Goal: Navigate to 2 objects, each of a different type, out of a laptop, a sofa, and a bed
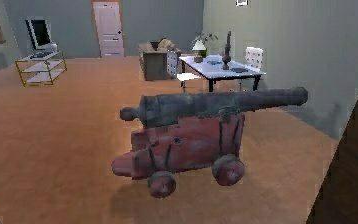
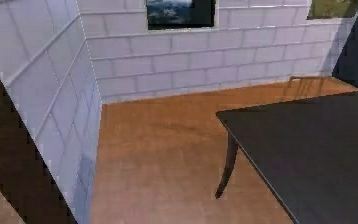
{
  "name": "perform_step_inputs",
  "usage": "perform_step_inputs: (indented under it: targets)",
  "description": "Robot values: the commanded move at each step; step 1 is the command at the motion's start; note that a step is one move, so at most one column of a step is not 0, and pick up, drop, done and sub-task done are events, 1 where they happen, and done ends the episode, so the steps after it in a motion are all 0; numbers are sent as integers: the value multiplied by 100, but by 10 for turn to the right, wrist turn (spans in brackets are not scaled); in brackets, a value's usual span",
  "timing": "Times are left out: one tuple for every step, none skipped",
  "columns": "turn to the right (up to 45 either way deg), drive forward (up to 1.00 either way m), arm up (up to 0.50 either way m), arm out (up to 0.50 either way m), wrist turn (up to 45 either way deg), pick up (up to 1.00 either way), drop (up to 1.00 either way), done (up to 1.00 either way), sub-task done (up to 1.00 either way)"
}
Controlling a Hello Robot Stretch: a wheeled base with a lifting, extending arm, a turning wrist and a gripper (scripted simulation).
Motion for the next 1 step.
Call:
perform_step_inputs:
  targets:
    - [0,60,0,0,0,0,0,0,0]
